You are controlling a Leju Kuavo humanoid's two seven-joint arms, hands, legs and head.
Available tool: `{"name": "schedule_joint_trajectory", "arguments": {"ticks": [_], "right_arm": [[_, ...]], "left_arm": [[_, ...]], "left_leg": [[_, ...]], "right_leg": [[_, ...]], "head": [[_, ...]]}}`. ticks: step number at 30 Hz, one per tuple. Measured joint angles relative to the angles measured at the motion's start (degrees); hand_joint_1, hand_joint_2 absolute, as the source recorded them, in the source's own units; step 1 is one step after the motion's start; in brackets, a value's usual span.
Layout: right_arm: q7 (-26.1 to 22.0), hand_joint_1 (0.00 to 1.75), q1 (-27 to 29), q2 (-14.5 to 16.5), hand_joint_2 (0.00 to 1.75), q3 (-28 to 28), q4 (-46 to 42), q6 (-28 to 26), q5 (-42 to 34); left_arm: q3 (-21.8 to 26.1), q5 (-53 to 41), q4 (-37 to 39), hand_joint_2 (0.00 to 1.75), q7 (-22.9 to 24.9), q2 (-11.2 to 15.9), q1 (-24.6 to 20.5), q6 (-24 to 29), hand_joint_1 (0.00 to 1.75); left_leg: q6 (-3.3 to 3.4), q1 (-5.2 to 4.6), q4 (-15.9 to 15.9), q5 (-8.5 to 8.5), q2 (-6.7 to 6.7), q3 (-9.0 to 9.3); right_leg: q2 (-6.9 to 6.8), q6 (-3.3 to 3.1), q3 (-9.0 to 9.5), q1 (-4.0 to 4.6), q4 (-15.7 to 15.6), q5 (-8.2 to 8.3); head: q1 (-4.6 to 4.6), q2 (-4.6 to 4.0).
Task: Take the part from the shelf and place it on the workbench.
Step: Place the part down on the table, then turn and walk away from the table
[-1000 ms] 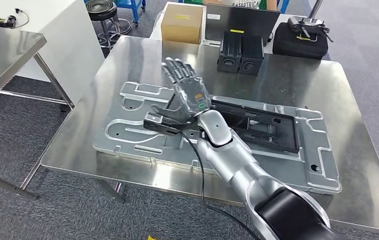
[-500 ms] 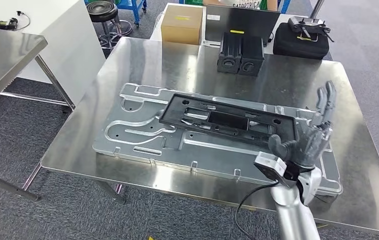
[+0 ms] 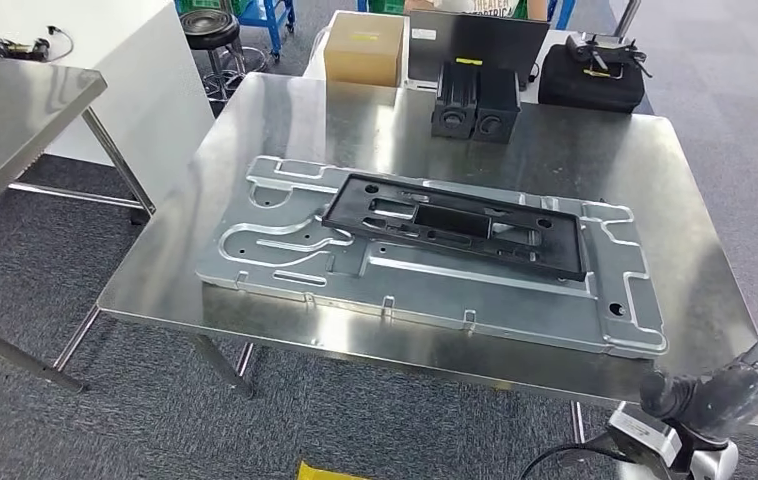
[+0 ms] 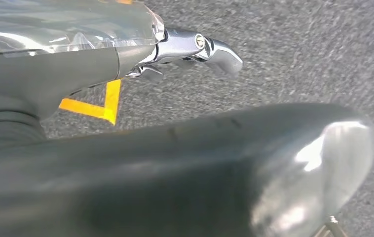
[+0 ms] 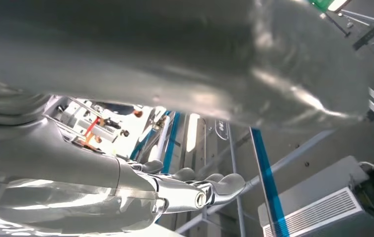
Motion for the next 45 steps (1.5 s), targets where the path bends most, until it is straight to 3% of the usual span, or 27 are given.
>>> {"name": "schedule_joint_trajectory", "arguments": {"ticks": [2,4,5,6,8,9,11,13,15,16,18,20,21,22,23,25,27,28,30,32,35,36,38,40,41,43,45], "right_arm": [[0.63,0.00,1.16,-0.46,0.00,-0.29,-0.20,0.01,-0.67],[1.24,0.00,1.58,-1.07,0.00,-0.45,-0.15,0.08,-1.19],[1.49,0.00,1.73,-1.31,0.00,-0.48,-0.07,0.16,-1.38],[1.68,0.00,1.93,-1.53,0.00,-0.48,0.05,0.23,-1.51],[1.85,0.00,2.24,-1.84,0.00,-0.48,0.26,0.31,-1.66],[1.86,0.00,2.28,-1.98,0.00,-0.48,0.31,0.31,-1.70],[1.88,0.00,2.26,-2.25,0.00,-0.49,0.32,0.31,-1.72],[1.94,0.00,2.34,-2.42,0.00,-0.51,0.34,0.31,-1.72],[1.99,0.00,2.44,-2.53,0.00,-0.53,0.34,0.31,-1.73],[2.00,0.00,2.42,-2.57,0.00,-0.53,0.34,0.32,-1.73],[1.99,0.00,2.43,-2.60,0.00,-0.53,0.34,0.33,-1.74],[1.98,0.00,2.46,-2.60,0.00,-0.53,0.35,0.33,-1.74],[1.97,0.00,2.47,-2.60,0.00,-0.53,0.37,0.33,-1.75],[1.97,0.00,2.48,-2.60,0.00,-0.53,0.39,0.33,-1.76],[1.98,0.00,2.48,-2.61,0.00,-0.53,0.40,0.33,-1.76],[2.09,0.00,2.49,-2.61,0.00,-0.53,0.40,0.33,-1.69],[2.58,0.00,2.60,-2.60,0.00,-0.53,0.38,0.43,-1.34],[2.91,0.00,2.68,-2.60,0.00,-0.53,0.37,0.57,-1.10],[3.57,0.00,2.91,-2.60,0.00,-0.56,0.36,1.20,-0.89],[4.27,0.00,3.21,-2.63,0.00,-0.69,0.36,2.30,-1.47],[4.75,0.00,3.47,-2.63,0.00,-1.10,0.37,4.53,-3.56],[4.74,0.00,3.51,-2.63,0.00,-1.28,0.38,5.14,-4.13],[4.73,0.00,3.61,-2.63,0.00,-1.67,0.43,5.98,-4.81],[4.90,0.00,3.77,-2.61,0.00,-2.01,0.50,6.70,-5.18],[5.18,0.00,3.83,-2.56,0.00,-2.13,0.55,7.13,-5.23],[6.03,0.00,4.01,-2.19,0.00,-2.38,0.73,7.97,-4.75],[7.27,0.00,4.34,-1.55,0.00,-3.06,1.26,9.00,-3.46]], "left_arm": [[0.04,0.01,-0.04,0.00,-0.06,-0.07,-0.01,-0.02,0.00],[0.07,0.00,-0.08,0.00,-0.08,-0.09,-0.07,0.02,0.00],[0.08,0.01,-0.09,0.00,-0.09,-0.10,-0.06,0.05,0.00],[0.09,0.01,-0.09,0.00,-0.09,-0.14,-0.05,0.09,0.00],[0.10,0.01,-0.09,0.00,-0.09,-0.26,-0.08,0.13,0.00],[0.10,0.01,-0.09,0.00,-0.09,-0.33,-0.11,0.13,0.00],[0.10,0.00,-0.09,0.00,-0.09,-0.43,-0.21,0.13,0.00],[0.10,-0.01,-0.09,0.00,-0.10,-0.46,-0.27,0.13,0.00],[0.11,-0.01,-0.09,0.00,-0.11,-0.47,-0.19,0.14,0.00],[0.12,-0.01,-0.10,0.00,-0.13,-0.47,-0.15,0.15,0.00],[0.13,-0.01,-0.13,0.00,-0.16,-0.50,-0.11,0.15,0.00],[0.13,0.00,-0.13,0.00,-0.17,-0.54,-0.11,0.15,0.00],[0.13,0.00,-0.14,0.00,-0.17,-0.54,-0.11,0.15,0.00],[0.13,0.00,-0.15,0.00,-0.17,-0.54,-0.12,0.15,0.00],[0.13,0.00,-0.17,0.00,-0.17,-0.54,-0.13,0.15,0.00],[0.13,0.01,-0.26,0.00,-0.17,-0.53,-0.23,0.15,0.00],[0.13,0.00,-0.41,0.00,-0.17,-0.52,-0.45,0.17,0.00],[0.13,0.00,-0.47,0.00,-0.18,-0.52,-0.53,0.19,0.00],[0.15,-0.03,-0.52,0.00,-0.21,-0.57,-0.53,0.25,0.00],[0.21,-0.04,-0.55,0.00,-0.22,-0.61,-0.52,0.32,0.00],[0.28,0.01,-0.57,0.00,-0.20,-0.62,-0.50,0.35,0.00],[0.32,0.01,-0.57,0.00,-0.16,-0.65,-0.48,0.35,0.00],[0.42,0.01,-0.57,0.00,-0.07,-0.75,-0.47,0.35,0.00],[0.48,0.01,-0.57,0.00,0.03,-0.86,-0.50,0.36,0.00],[0.51,0.01,-0.57,0.00,0.07,-0.90,-0.49,0.38,0.00],[0.59,0.01,-0.59,0.00,0.12,-0.97,-0.50,0.41,0.00],[0.75,0.01,-0.59,0.00,0.14,-1.04,-0.51,0.42,0.00]], "left_leg": [[0.71,0.23,-0.24,1.49,0.39,-1.24],[1.05,0.31,-0.21,2.75,0.73,-2.89],[1.03,0.31,-0.14,3.37,0.82,-3.72],[0.94,0.32,-0.04,4.00,0.90,-4.59],[0.64,0.38,0.28,5.13,0.97,-6.27],[0.45,0.41,0.48,5.59,0.98,-6.99],[-0.07,0.33,0.85,6.37,0.91,-7.97],[-0.77,0.28,0.86,7.25,0.82,-8.32],[-1.54,0.36,0.70,7.91,0.73,-8.47],[-1.85,0.45,1.20,7.13,0.67,-8.79],[-2.25,0.58,5.22,2.51,0.54,-10.17],[-2.51,0.60,12.58,-3.03,0.53,-11.96],[-2.59,0.60,15.71,-4.15,0.52,-12.32],[-2.57,0.59,17.32,-3.81,0.53,-11.90],[-2.45,0.58,16.93,-2.35,0.52,-10.56],[-1.85,0.47,10.53,0.19,0.55,-4.93],[-1.14,0.17,2.05,-0.48,0.63,1.00],[-0.83,-0.02,-0.32,-1.15,0.66,2.46],[-0.14,-0.15,-1.33,-0.69,0.74,2.31],[0.78,0.01,-1.62,0.71,1.05,1.22],[1.48,0.10,-1.68,2.98,1.74,-1.50],[1.43,0.11,-1.60,3.69,2.00,-2.47],[1.16,0.20,-1.18,4.97,2.64,-4.49],[0.66,0.34,-0.37,5.89,3.30,-6.37],[0.34,0.34,0.14,6.22,3.57,-7.09],[-0.39,0.25,0.79,6.84,4.16,-7.84],[-1.18,0.28,0.83,7.69,4.72,-8.14]], "right_leg": [[0.07,0.70,-0.98,-0.28,2.31,-3.54],[0.03,1.30,-2.51,-0.53,8.63,-10.13],[0.01,1.54,-3.03,-0.64,12.26,-12.35],[-0.01,1.73,-2.96,-0.71,14.93,-13.15],[-0.05,1.87,-0.07,-0.83,14.81,-11.31],[-0.04,1.83,2.91,-0.90,11.65,-9.92],[0.20,1.35,9.15,-0.81,3.23,-9.57],[0.46,0.54,11.72,-0.49,-1.28,-10.46],[0.37,-0.41,11.25,-0.39,-1.83,-9.73],[0.26,-0.95,10.80,-0.44,-1.93,-9.14],[0.03,-1.80,9.52,-0.57,-2.16,-7.78],[-0.02,-2.17,7.72,-0.30,-2.03,-6.43],[-0.03,-2.20,6.73,-0.15,-1.89,-5.73],[-0.05,-2.19,5.70,-0.01,-1.70,-5.06],[-0.07,-2.13,4.69,0.10,-1.47,-4.46],[-0.10,-1.92,2.90,0.27,-0.93,-3.32],[-0.21,-1.47,1.99,0.45,-0.48,-2.36],[-0.30,-1.15,1.87,0.42,-0.42,-1.88],[-0.39,-0.42,1.75,0.27,-0.61,-0.94],[-0.24,0.35,1.06,0.01,0.52,-2.98],[-0.15,1.68,-0.89,-0.55,9.22,-12.03],[-0.16,2.06,-1.26,-0.73,12.64,-13.51],[-0.21,2.63,-0.17,-1.10,15.52,-11.89],[-0.87,2.97,4.61,-1.45,10.91,-8.57],[-1.50,2.94,7.92,-1.43,6.50,-8.37],[-2.41,2.08,12.57,-1.14,-0.66,-10.22],[-2.12,0.82,13.13,-0.80,-2.71,-10.99]], "head": [[0.01,0.00],[0.01,0.00],[0.01,0.00],[0.01,0.00],[0.01,0.00],[0.01,0.00],[-0.01,0.00],[-0.01,0.00],[-0.01,0.00],[-0.02,0.00],[-0.02,0.00],[-0.02,0.00],[-0.01,0.00],[-0.01,0.00],[-0.01,0.00],[-0.02,0.00],[-0.02,0.00],[-0.01,0.00],[0.00,0.00],[0.00,0.00],[0.01,0.00],[0.01,0.00],[0.01,0.00],[0.00,0.00],[0.00,0.00],[-0.01,0.00],[-0.01,0.00]]}}
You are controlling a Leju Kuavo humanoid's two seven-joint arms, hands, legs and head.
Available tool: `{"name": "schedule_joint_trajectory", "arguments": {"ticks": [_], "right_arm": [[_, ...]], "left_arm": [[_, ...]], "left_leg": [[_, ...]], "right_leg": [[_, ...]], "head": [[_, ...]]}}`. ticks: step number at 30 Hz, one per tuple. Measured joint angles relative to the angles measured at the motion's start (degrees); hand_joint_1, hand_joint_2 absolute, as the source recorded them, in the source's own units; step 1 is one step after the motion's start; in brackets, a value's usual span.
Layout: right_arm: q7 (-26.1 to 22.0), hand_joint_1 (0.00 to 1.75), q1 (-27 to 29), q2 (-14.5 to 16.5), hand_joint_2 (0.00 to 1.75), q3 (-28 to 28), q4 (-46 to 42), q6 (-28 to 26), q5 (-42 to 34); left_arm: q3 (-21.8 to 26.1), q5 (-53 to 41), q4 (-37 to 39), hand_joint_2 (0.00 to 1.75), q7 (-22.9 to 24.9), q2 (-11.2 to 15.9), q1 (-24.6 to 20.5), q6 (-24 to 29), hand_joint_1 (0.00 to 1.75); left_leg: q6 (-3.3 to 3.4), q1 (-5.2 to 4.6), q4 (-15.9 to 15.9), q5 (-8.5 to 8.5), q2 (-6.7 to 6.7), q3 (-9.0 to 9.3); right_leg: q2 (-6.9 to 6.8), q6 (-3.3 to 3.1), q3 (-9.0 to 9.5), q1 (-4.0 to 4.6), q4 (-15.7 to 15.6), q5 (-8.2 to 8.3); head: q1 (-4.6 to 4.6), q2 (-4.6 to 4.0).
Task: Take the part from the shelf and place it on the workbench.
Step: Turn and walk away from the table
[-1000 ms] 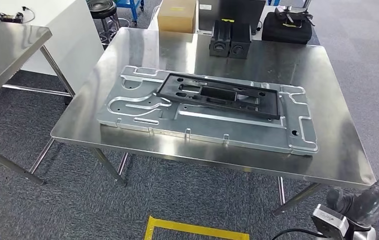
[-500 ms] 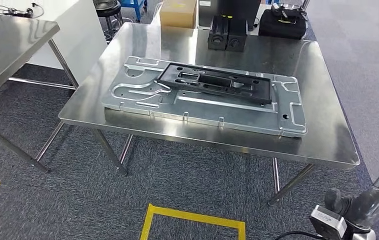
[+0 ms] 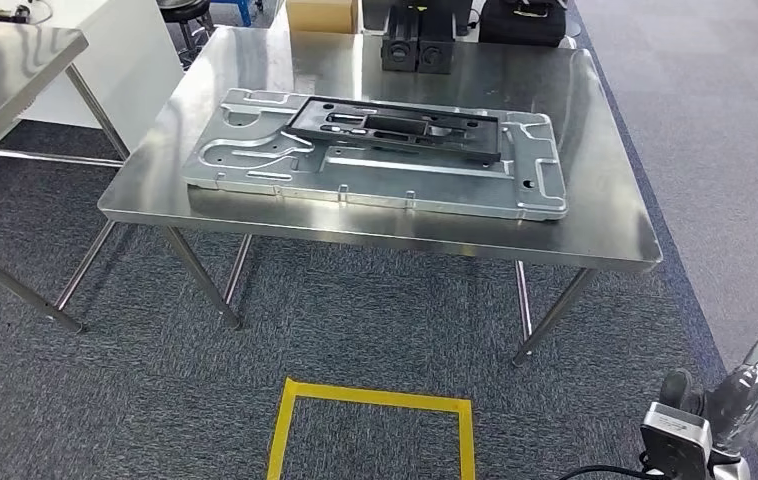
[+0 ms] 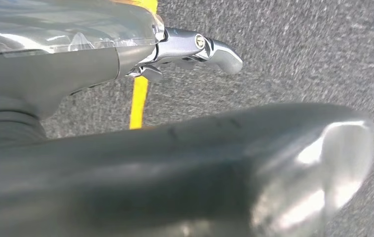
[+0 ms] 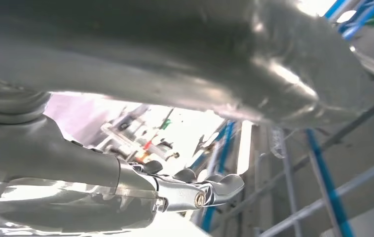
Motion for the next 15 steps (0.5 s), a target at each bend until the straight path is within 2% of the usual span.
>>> {"name": "schedule_joint_trajectory", "arguments": {"ticks": [1,2,3,4,5,6,7,8,9,10,11,12,13,14,15], "right_arm": [[0.72,0.00,0.18,0.37,0.00,-0.46,0.47,0.72,0.68],[1.41,0.00,0.29,0.75,0.00,-0.98,1.21,1.62,1.14],[2.01,0.00,0.31,1.13,0.00,-1.53,2.21,2.62,1.44],[2.53,0.00,0.26,1.51,0.00,-2.11,3.41,3.61,1.73],[3.08,0.00,0.11,1.91,0.00,-2.85,5.07,4.63,2.29],[3.65,0.00,-0.04,2.32,0.00,-3.71,7.13,5.54,3.16],[4.10,0.00,-0.20,2.73,0.00,-4.66,9.52,6.34,4.26],[4.47,0.00,-0.46,3.14,0.00,-5.71,12.38,7.12,5.47],[4.71,0.00,-0.90,3.46,0.00,-6.75,15.45,7.74,6.63],[4.83,0.00,-1.51,3.67,0.00,-7.86,18.91,8.15,7.79],[4.83,0.00,-2.42,3.80,0.00,-9.16,23.01,8.30,8.94],[4.76,0.00,-3.56,3.79,0.00,-10.73,27.79,8.06,10.05],[4.63,0.00,-4.81,3.69,0.00,-12.53,33.14,7.52,11.13],[4.48,0.00,-6.06,3.49,0.00,-14.41,38.79,6.85,12.10],[4.43,0.00,-7.08,3.25,0.00,-16.07,43.86,6.15,12.89]], "left_arm": [[0.14,-0.01,-0.01,0.00,0.04,0.01,-0.01,0.00,0.00],[0.32,-0.02,-0.01,0.00,0.09,0.02,0.03,0.00,0.00],[0.50,-0.03,-0.02,0.00,0.15,0.01,0.12,0.01,0.00],[0.65,-0.04,-0.02,0.00,0.20,-0.01,0.21,0.01,0.00],[0.80,-0.03,-0.02,0.00,0.22,-0.04,0.32,0.02,0.00],[0.92,-0.02,-0.02,0.00,0.23,-0.07,0.42,0.02,0.00],[1.03,-0.01,-0.02,0.00,0.23,-0.07,0.46,0.02,0.00],[1.14,0.00,-0.02,0.00,0.23,-0.07,0.48,0.02,0.00],[1.21,0.00,-0.02,0.00,0.26,-0.07,0.47,0.03,0.00],[1.28,0.00,-0.02,0.00,0.32,-0.07,0.44,0.07,0.00],[1.36,0.00,-0.03,0.00,0.41,-0.05,0.36,0.13,0.00],[1.46,0.00,-0.03,0.00,0.57,-0.03,0.24,0.21,0.00],[1.56,-0.01,-0.04,0.00,0.74,-0.02,0.06,0.27,0.00],[1.65,-0.01,-0.04,0.00,0.92,0.00,-0.10,0.33,0.00],[1.73,-0.02,-0.04,0.00,1.08,0.00,-0.19,0.37,0.00]], "left_leg": [[-0.37,0.13,0.06,0.09,-0.05,-0.15],[-0.68,0.23,0.87,-1.02,-0.68,-0.60],[-0.91,0.30,2.67,-3.16,-1.58,-1.29],[-1.01,0.39,5.33,-6.02,-2.61,-2.19],[-1.06,0.38,9.08,-9.11,-3.44,-3.26],[-1.06,0.37,12.68,-11.03,-3.81,-4.00],[-1.02,0.36,15.48,-11.42,-3.96,-4.31],[-0.91,0.33,17.01,-10.48,-4.02,-3.94],[-0.71,0.31,16.48,-8.45,-4.04,-2.71],[-0.43,0.28,14.15,-6.37,-4.05,-0.59],[-0.06,0.20,10.17,-5.48,-4.05,2.31],[0.27,0.07,5.65,-5.68,-4.05,5.36],[0.57,-0.07,1.68,-6.70,-4.03,7.73],[0.89,-0.22,-1.03,-7.84,-4.02,9.18],[1.21,-0.32,-2.26,-8.29,-4.02,9.63]], "right_leg": [[0.16,-0.49,-0.42,-0.01,-0.05,0.41],[0.29,-1.08,-1.01,-0.05,-0.12,1.05],[0.36,-1.61,-1.70,-0.11,-0.21,1.77],[0.46,-2.01,-2.47,-0.11,-0.24,2.46],[0.67,-2.31,-3.43,0.02,-0.22,3.15],[0.85,-2.41,-4.30,0.18,-0.18,3.77],[1.00,-2.44,-5.23,0.35,-0.12,4.39],[1.12,-2.42,-6.19,0.50,-0.02,5.01],[1.18,-2.36,-7.05,0.62,0.11,5.61],[1.24,-2.25,-7.84,0.72,0.29,6.15],[1.30,-2.10,-8.47,0.79,0.50,6.60],[1.36,-1.87,-8.93,0.90,0.75,6.97],[1.34,-1.57,-9.28,0.99,0.98,7.32],[1.29,-1.21,-9.51,1.08,1.09,7.68],[1.22,-0.82,-9.62,1.11,1.09,8.06]], "head": [[0.00,0.00],[0.01,0.00],[0.01,0.00],[0.01,0.00],[0.00,0.00],[-0.01,0.00],[-0.01,0.00],[-0.01,0.00],[-0.01,0.00],[-0.01,0.00],[-0.01,0.00],[-0.01,0.00],[-0.01,0.00],[-0.01,0.00],[-0.01,0.00]]}}
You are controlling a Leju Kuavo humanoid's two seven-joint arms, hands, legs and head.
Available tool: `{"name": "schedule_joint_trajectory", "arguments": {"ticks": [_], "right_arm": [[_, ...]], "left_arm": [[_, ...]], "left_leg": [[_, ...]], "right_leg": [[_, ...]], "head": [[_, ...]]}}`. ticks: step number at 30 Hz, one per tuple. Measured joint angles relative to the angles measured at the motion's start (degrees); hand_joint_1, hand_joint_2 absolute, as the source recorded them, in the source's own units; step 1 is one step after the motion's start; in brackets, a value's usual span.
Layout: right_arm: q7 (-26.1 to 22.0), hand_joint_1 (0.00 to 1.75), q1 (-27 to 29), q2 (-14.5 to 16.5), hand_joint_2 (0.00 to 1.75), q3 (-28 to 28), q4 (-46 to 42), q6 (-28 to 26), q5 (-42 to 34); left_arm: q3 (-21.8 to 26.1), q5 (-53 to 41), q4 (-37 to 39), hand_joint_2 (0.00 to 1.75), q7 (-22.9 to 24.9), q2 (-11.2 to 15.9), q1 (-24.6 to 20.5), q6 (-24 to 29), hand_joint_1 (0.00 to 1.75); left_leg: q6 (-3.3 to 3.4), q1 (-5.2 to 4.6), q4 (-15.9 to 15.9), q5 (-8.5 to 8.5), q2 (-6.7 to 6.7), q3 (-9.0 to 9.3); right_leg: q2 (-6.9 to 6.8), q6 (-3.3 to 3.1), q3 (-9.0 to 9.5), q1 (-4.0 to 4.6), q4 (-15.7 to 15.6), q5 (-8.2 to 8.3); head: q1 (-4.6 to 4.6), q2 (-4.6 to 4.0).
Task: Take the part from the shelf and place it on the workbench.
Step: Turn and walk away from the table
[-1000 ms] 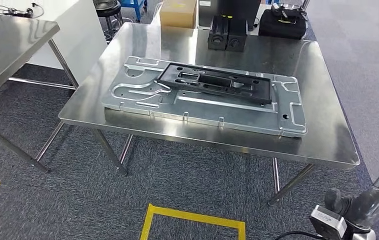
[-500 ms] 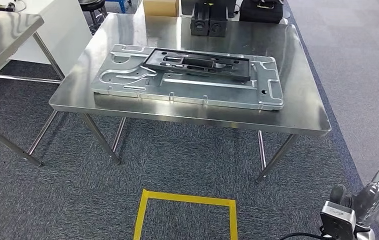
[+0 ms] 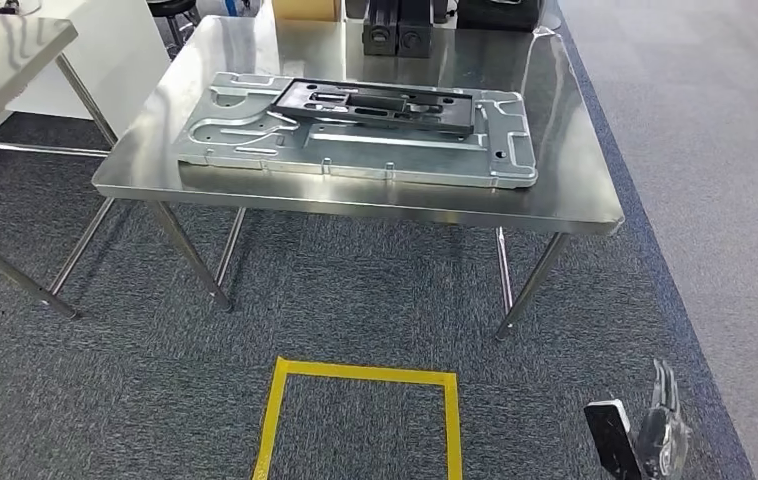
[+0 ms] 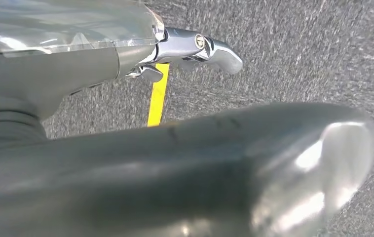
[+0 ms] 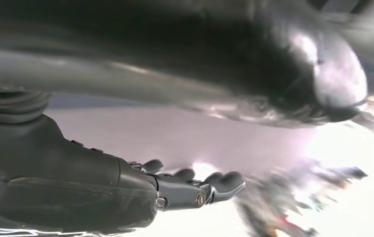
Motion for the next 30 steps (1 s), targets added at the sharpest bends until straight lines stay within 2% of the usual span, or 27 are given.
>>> {"name": "schedule_joint_trajectory", "arguments": {"ticks": [2,3,4,6,7,8,9,11,12,13,14,17,18,20,22,23,24,25,27,28,30], "right_arm": [[-0.41,0.00,-1.43,-0.70,0.00,-2.71,9.19,-1.72,0.96],[-0.79,0.00,-2.07,-1.19,0.00,-3.87,13.61,-2.62,1.13],[-1.21,0.00,-2.67,-1.80,0.00,-5.20,18.39,-3.48,1.21],[-1.83,0.00,-3.39,-2.80,0.00,-7.81,26.71,-4.46,1.24],[-2.03,0.00,-3.50,-3.13,0.00,-8.82,29.91,-4.69,1.28],[-1.98,0.00,-3.64,-3.38,0.00,-9.53,32.51,-4.84,1.48],[-1.57,0.00,-3.86,-3.66,0.00,-9.99,34.82,-4.87,1.85],[0.29,0.00,-4.33,-4.24,0.00,-10.62,38.67,-4.81,2.96],[1.64,0.00,-4.56,-4.48,0.00,-10.88,40.38,-4.72,3.64],[3.03,0.00,-4.73,-4.64,0.00,-11.11,41.82,-4.63,4.33],[4.61,0.00,-4.85,-4.73,0.00,-11.28,43.24,-4.46,5.24],[10.92,0.00,-5.02,-4.72,0.00,-11.46,46.95,-2.90,8.58],[13.50,0.00,-5.12,-4.68,0.00,-11.45,47.98,-1.97,9.66],[18.35,0.00,-5.35,-4.57,0.00,-11.38,49.67,0.18,11.27],[22.67,0.00,-5.47,-4.46,0.00,-11.32,50.96,2.67,11.98],[24.22,0.00,-5.46,-4.39,0.00,-11.31,51.45,3.96,12.07],[25.27,0.00,-5.46,-4.32,0.00,-11.31,51.85,5.32,12.05],[25.69,0.00,-5.48,-4.23,0.00,-11.31,52.15,6.65,11.91],[25.36,0.00,-5.60,-4.03,0.00,-11.32,52.56,8.79,11.34],[25.12,0.00,-5.70,-3.96,0.00,-11.35,52.69,9.51,11.00],[24.91,0.00,-5.88,-3.89,0.00,-11.39,52.86,10.17,10.56]], "left_arm": [[0.16,0.02,0.00,0.00,0.19,-0.01,0.05,0.08,0.00],[0.24,0.02,0.00,0.00,0.23,0.00,0.11,0.11,0.00],[0.30,0.02,0.00,0.00,0.26,0.02,0.13,0.14,0.00],[0.36,-0.01,0.00,0.00,0.27,0.07,0.22,0.15,0.00],[0.37,-0.01,0.00,0.00,0.27,0.08,0.34,0.14,0.00],[0.39,-0.01,0.00,0.00,0.27,0.08,0.48,0.14,0.00],[0.40,-0.01,0.00,0.00,0.27,0.08,0.56,0.14,0.00],[0.41,-0.01,0.00,0.00,0.26,0.07,0.49,0.13,0.00],[0.41,-0.01,0.00,0.00,0.23,0.07,0.42,0.13,0.00],[0.40,-0.01,0.00,0.00,0.19,0.09,0.37,0.13,0.00],[0.40,-0.01,0.00,0.00,0.12,0.11,0.35,0.13,0.00],[0.40,-0.01,0.00,0.00,-0.07,0.28,0.34,0.10,0.00],[0.40,-0.01,0.01,0.00,-0.10,0.37,0.33,0.08,0.00],[0.39,-0.01,0.02,0.00,-0.13,0.51,0.34,0.05,0.00],[0.39,-0.01,0.02,0.00,-0.12,0.52,0.38,0.05,0.00],[0.38,-0.01,0.02,0.00,-0.10,0.52,0.42,0.08,0.00],[0.38,0.00,0.02,0.00,-0.08,0.53,0.45,0.12,0.00],[0.37,0.00,0.02,0.00,-0.02,0.54,0.45,0.20,0.00],[0.37,0.01,0.02,0.00,0.11,0.55,0.33,0.35,0.00],[0.36,0.00,0.02,0.00,0.18,0.56,0.19,0.41,0.00],[0.35,-0.01,0.02,0.00,0.24,0.57,-0.01,0.47,0.00]], "left_leg": [[0.89,0.09,-0.53,0.54,0.12,-0.36],[1.31,0.17,-0.71,1.03,0.25,-0.63],[1.63,0.23,-0.84,1.53,0.38,-1.01],[1.91,0.11,-0.76,2.26,0.49,-1.98],[1.88,0.04,-0.68,2.54,0.50,-2.42],[1.80,0.01,-0.57,2.74,0.53,-2.78],[1.69,0.00,-0.44,2.88,0.59,-3.03],[1.48,0.02,-0.12,2.98,0.74,-3.24],[1.28,-0.08,0.11,2.96,0.79,-3.32],[1.03,-0.17,0.27,2.96,0.83,-3.37],[0.74,-0.24,0.38,2.97,0.85,-3.40],[-0.27,-0.22,0.63,2.80,0.77,-3.54],[-0.56,-0.15,1.66,1.99,0.59,-4.00],[-1.00,0.11,7.17,-1.41,0.14,-6.49],[-1.32,0.26,15.15,-4.93,-0.01,-10.19],[-1.43,0.29,17.43,-5.40,-0.02,-11.25],[-1.48,0.34,17.72,-4.80,-0.02,-11.38],[-1.46,0.42,15.20,-2.98,-0.02,-10.18],[-1.22,0.50,7.08,0.84,0.01,-6.29],[-0.98,0.45,3.84,1.96,0.00,-4.86],[-0.44,0.24,1.79,2.09,-0.02,-4.24]], "right_leg": [[0.01,0.72,-0.33,-0.20,0.37,0.09],[0.12,1.05,-0.89,-0.36,1.65,-1.01],[0.25,1.37,-1.91,-0.56,4.22,-2.97],[0.41,1.97,-4.75,-0.88,12.01,-7.92],[0.43,2.19,-5.71,-0.99,15.23,-9.48],[0.44,2.33,-5.74,-1.03,16.62,-9.94],[0.44,2.38,-4.54,-1.05,15.58,-9.27],[0.45,2.12,0.71,-1.08,7.87,-6.26],[0.47,1.74,3.22,-0.97,3.77,-5.18],[0.50,1.30,4.87,-0.84,0.93,-4.62],[0.53,0.85,5.55,-0.67,-0.43,-4.58],[0.54,-0.35,5.45,-0.65,-0.94,-4.36],[0.50,-0.78,5.44,-0.78,-1.15,-4.15],[0.44,-1.40,5.26,-0.88,-1.40,-3.84],[0.47,-1.60,4.89,-0.79,-1.27,-3.77],[0.50,-1.61,4.76,-0.76,-1.14,-3.76],[0.55,-1.58,4.67,-0.76,-0.98,-3.78],[0.62,-1.50,4.64,-0.77,-0.77,-3.83],[0.75,-1.16,4.56,-0.70,-0.26,-4.04],[0.81,-0.88,4.43,-0.61,0.03,-4.14],[0.87,-0.27,4.12,-0.46,0.37,-4.17]], "head": [[0.01,0.00],[0.01,0.00],[0.01,0.00],[0.01,0.00],[0.01,0.00],[0.01,0.00],[0.01,0.00],[0.01,0.00],[0.01,0.00],[0.01,0.00],[0.01,0.00],[0.00,0.00],[0.00,0.00],[0.00,0.00],[0.00,0.00],[0.00,0.00],[0.00,0.00],[0.00,0.00],[0.00,0.00],[0.00,0.00],[0.00,0.00]]}}
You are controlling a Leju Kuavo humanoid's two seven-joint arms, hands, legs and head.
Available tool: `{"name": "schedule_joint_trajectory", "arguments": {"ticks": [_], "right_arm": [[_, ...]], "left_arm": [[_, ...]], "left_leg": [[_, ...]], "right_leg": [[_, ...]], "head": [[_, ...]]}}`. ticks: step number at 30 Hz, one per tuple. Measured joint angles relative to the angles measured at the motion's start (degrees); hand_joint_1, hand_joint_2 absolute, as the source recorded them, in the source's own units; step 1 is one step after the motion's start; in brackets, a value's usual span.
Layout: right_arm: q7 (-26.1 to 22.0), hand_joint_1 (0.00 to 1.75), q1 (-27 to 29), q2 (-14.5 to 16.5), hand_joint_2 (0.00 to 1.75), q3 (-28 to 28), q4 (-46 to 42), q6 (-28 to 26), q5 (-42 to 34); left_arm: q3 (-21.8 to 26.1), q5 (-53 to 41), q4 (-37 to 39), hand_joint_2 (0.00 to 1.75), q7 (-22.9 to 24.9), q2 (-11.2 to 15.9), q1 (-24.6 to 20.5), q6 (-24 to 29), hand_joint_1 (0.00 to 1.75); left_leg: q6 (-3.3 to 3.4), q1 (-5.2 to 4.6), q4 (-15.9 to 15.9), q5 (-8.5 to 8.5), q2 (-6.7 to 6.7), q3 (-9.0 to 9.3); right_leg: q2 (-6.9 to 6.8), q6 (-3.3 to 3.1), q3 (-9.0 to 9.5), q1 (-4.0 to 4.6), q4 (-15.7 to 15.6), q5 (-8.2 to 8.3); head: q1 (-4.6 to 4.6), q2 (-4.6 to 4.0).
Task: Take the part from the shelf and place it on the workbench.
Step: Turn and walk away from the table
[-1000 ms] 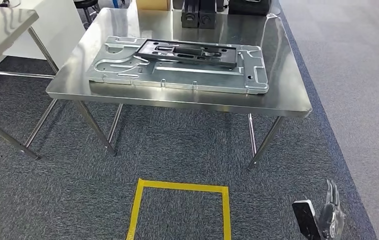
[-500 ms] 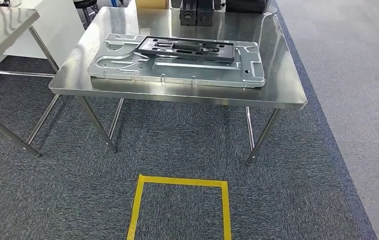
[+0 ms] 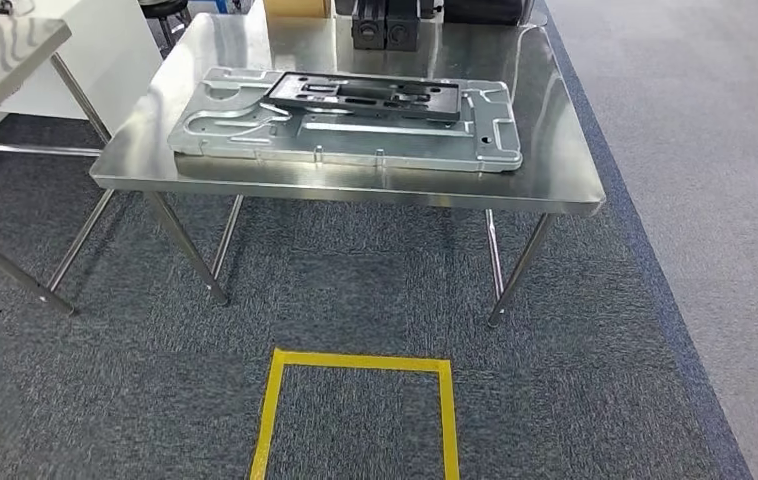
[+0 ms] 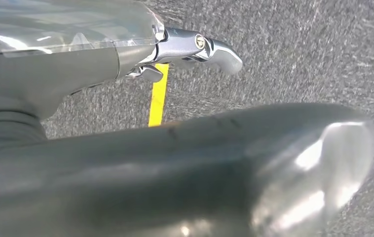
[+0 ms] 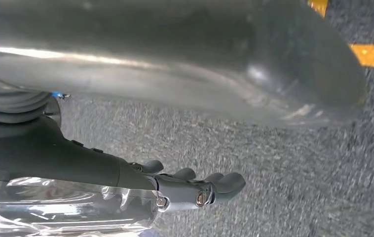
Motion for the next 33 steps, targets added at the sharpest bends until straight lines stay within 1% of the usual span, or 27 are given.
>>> {"name": "schedule_joint_trajectory", "arguments": {"ticks": [2,3,4,5,7,8,9,10,12,13,14,15,17,18,19,20,22,23,24,25,26,27,28,29,30,31,33], "right_arm": [[-0.03,0.00,-0.10,0.07,0.00,-0.01,0.16,0.18,-0.14],[-0.03,0.00,-0.11,0.10,0.00,-0.02,0.26,0.21,-0.17],[-0.03,0.00,-0.12,0.12,0.00,-0.02,0.34,0.22,-0.21],[-0.03,0.00,-0.13,0.13,0.00,-0.03,0.39,0.24,-0.24],[-0.04,0.00,-0.13,0.14,0.00,-0.03,0.44,0.33,-0.28],[-0.04,0.00,-0.11,0.15,0.00,-0.03,0.48,0.39,-0.28],[-0.04,0.00,-0.08,0.15,0.00,-0.04,0.52,0.42,-0.28],[-0.04,0.00,-0.07,0.15,0.00,-0.04,0.58,0.44,-0.28],[-0.03,0.00,-0.11,0.13,0.00,-0.05,0.65,0.43,-0.28],[-0.04,0.00,-0.16,0.10,0.00,-0.06,0.67,0.42,-0.28],[-0.04,0.00,-0.20,0.09,0.00,-0.08,0.68,0.40,-0.28],[-0.05,0.00,-0.22,0.08,0.00,-0.09,0.70,0.40,-0.28],[-0.05,0.00,-0.21,0.08,0.00,-0.11,0.72,0.40,-0.28],[-0.05,0.00,-0.21,0.09,0.00,-0.11,0.74,0.40,-0.28],[-0.05,0.00,-0.23,0.10,0.00,-0.12,0.76,0.40,-0.28],[-0.05,0.00,-0.26,0.11,0.00,-0.12,0.78,0.40,-0.28],[-0.05,0.00,-0.30,0.13,0.00,-0.12,0.82,0.40,-0.29],[-0.05,0.00,-0.30,0.13,0.00,-0.12,0.84,0.41,-0.29],[-0.05,0.00,-0.29,0.14,0.00,-0.12,0.86,0.41,-0.30],[-0.05,0.00,-0.28,0.14,0.00,-0.12,0.87,0.41,-0.30],[-0.05,0.00,-0.29,0.14,0.00,-0.12,0.87,0.41,-0.30],[-0.05,0.00,-0.30,0.15,0.00,-0.12,0.88,0.41,-0.29],[-0.05,0.00,-0.31,0.16,0.00,-0.12,0.88,0.41,-0.29],[-0.05,0.00,-0.32,0.17,0.00,-0.12,0.89,0.41,-0.29],[-0.05,0.00,-0.32,0.18,0.00,-0.12,0.89,0.41,-0.28],[-0.05,0.00,-0.34,0.18,0.00,-0.13,0.89,0.40,-0.28],[-0.05,0.00,-0.36,0.18,0.87,-0.13,0.90,0.40,-0.29]], "left_arm": [[-0.01,0.01,0.00,0.00,0.01,0.02,-0.06,0.04,0.00],[-0.01,0.01,0.01,0.00,0.01,0.03,-0.10,0.05,0.00],[-0.02,0.01,0.01,0.00,0.01,0.05,-0.16,0.07,0.00],[-0.02,0.00,0.00,0.00,0.01,0.07,-0.20,0.08,0.00],[-0.03,0.00,0.00,0.00,0.01,0.13,-0.21,0.08,0.00],[-0.03,0.00,0.00,0.00,0.01,0.15,-0.19,0.08,0.00],[-0.03,0.00,0.00,0.00,0.01,0.16,-0.17,0.08,0.00],[-0.03,0.01,0.00,0.00,0.01,0.17,-0.17,0.08,0.00],[-0.03,0.02,0.01,0.00,0.01,0.16,-0.21,0.08,0.00],[-0.03,0.02,0.01,0.00,0.01,0.14,-0.25,0.08,0.00],[-0.04,0.01,0.01,0.00,0.01,0.14,-0.29,0.08,0.00],[-0.04,0.01,0.01,0.00,0.01,0.13,-0.32,0.08,0.00],[-0.05,0.01,0.01,0.00,0.01,0.17,-0.36,0.08,0.00],[-0.05,0.01,0.01,0.00,0.01,0.21,-0.37,0.08,0.00],[-0.05,0.02,0.01,0.00,0.01,0.25,-0.37,0.08,0.00],[-0.05,0.02,0.01,0.00,0.01,0.28,-0.37,0.08,0.00],[-0.05,0.01,0.01,0.00,0.01,0.30,-0.35,0.08,0.00],[-0.05,0.00,0.01,0.00,0.01,0.32,-0.30,0.08,0.00],[-0.05,0.01,0.01,0.00,0.01,0.35,-0.25,0.08,0.00],[-0.05,0.01,0.01,0.00,0.01,0.39,-0.20,0.08,0.00],[-0.05,0.02,0.01,0.00,0.01,0.41,-0.18,0.08,0.00],[-0.05,0.02,0.01,0.00,0.01,0.43,-0.21,0.08,0.00],[-0.05,0.02,0.01,0.00,0.01,0.43,-0.27,0.08,0.00],[-0.05,0.01,0.02,0.00,0.01,0.43,-0.33,0.08,0.00],[-0.05,0.01,0.02,0.00,0.01,0.43,-0.37,0.08,0.00],[-0.05,0.00,0.03,0.00,0.02,0.43,-0.37,0.08,0.00],[-0.05,0.02,0.03,0.00,0.01,0.43,-0.33,0.09,0.00]], "left_leg": [[0.74,-0.02,-0.20,0.39,0.03,-0.18],[1.13,0.03,-0.35,0.61,0.07,-0.18],[1.52,0.12,-0.50,0.86,0.13,-0.23],[1.79,0.16,-0.56,1.05,0.20,-0.34],[2.04,0.07,-0.51,1.19,0.27,-0.72],[2.07,0.02,-0.48,1.22,0.28,-0.84],[2.07,-0.01,-0.45,1.23,0.28,-0.85],[2.05,-0.03,-0.44,1.23,0.25,-0.78],[1.89,-0.09,-0.43,1.15,0.21,-0.55],[1.68,-0.19,-0.36,1.07,0.17,-0.50],[1.40,-0.27,-0.30,1.02,0.16,-0.53],[1.08,-0.31,-0.26,1.00,0.15,-0.61],[0.39,-0.33,-0.35,1.04,0.16,-0.59],[0.08,-0.28,-0.13,0.80,0.11,-0.63],[-0.18,-0.26,0.91,-0.02,0.05,-1.04],[-0.42,-0.20,3.05,-1.44,-0.02,-1.96],[-0.84,0.01,10.49,-5.39,-0.12,-5.36],[-1.05,0.10,14.22,-6.82,-0.12,-7.10],[-1.22,0.19,16.49,-7.27,-0.12,-8.19],[-1.34,0.29,16.50,-6.53,-0.11,-8.22],[-1.40,0.42,14.14,-4.76,-0.10,-7.10],[-1.42,0.55,9.93,-2.49,-0.07,-5.07],[-1.32,0.53,5.90,-0.96,-0.05,-3.12],[-1.04,0.50,2.83,0.01,-0.08,-1.68],[-0.73,0.42,1.14,0.32,-0.11,-0.94],[-0.34,0.26,0.90,0.08,-0.16,-0.92],[0.45,0.24,0.74,0.37,-0.18,-1.00]], "right_leg": [[0.03,0.67,-0.14,-0.13,0.16,0.01],[0.02,1.01,-0.42,-0.22,0.81,-0.56],[0.00,1.33,-1.14,-0.32,2.44,-1.79],[-0.02,1.59,-2.49,-0.41,5.44,-3.72],[-0.06,2.00,-6.05,-0.50,13.22,-7.62],[-0.07,2.11,-7.28,-0.53,16.02,-8.46],[-0.08,2.12,-7.44,-0.53,16.58,-8.02],[-0.08,2.03,-6.51,-0.52,14.88,-6.56],[-0.04,1.46,-2.51,-0.40,6.92,-2.56],[0.00,1.10,-0.77,-0.25,3.29,-1.29],[0.03,0.76,0.29,-0.09,0.91,-0.68],[0.06,0.48,0.63,0.07,-0.06,-0.68],[0.09,-0.02,0.58,0.14,-0.37,-0.57],[0.07,-0.33,0.68,0.02,-0.65,-0.40],[0.03,-0.67,0.76,-0.14,-0.94,-0.21],[-0.01,-0.97,0.83,-0.30,-1.20,-0.03],[-0.07,-1.27,0.73,-0.28,-1.24,0.05],[-0.07,-1.31,0.67,-0.25,-1.18,0.05],[-0.07,-1.31,0.63,-0.24,-1.08,0.02],[-0.06,-1.27,0.60,-0.24,-0.94,-0.04],[-0.03,-1.18,0.60,-0.28,-0.73,-0.15],[0.00,-1.01,0.60,-0.33,-0.43,-0.33],[0.03,-0.76,0.58,-0.29,-0.13,-0.54],[0.06,-0.45,0.52,-0.24,0.19,-0.74],[0.08,-0.14,0.45,-0.15,0.41,-0.86],[0.11,0.19,0.41,-0.08,0.47,-0.88],[0.15,0.87,0.39,-0.16,0.51,-0.87]], "head": [[0.00,0.00],[0.00,0.00],[0.00,0.00],[0.00,0.00],[0.00,0.00],[0.00,0.00],[0.00,0.00],[0.00,0.00],[0.00,0.00],[0.00,0.00],[0.00,0.00],[0.00,0.00],[0.00,0.00],[0.00,0.00],[0.00,0.00],[0.00,0.00],[0.00,0.00],[0.00,0.00],[0.00,0.00],[0.00,0.00],[0.00,0.00],[0.00,0.00],[0.00,0.00],[0.00,0.00],[0.00,0.00],[0.00,0.00],[0.00,0.00]]}}
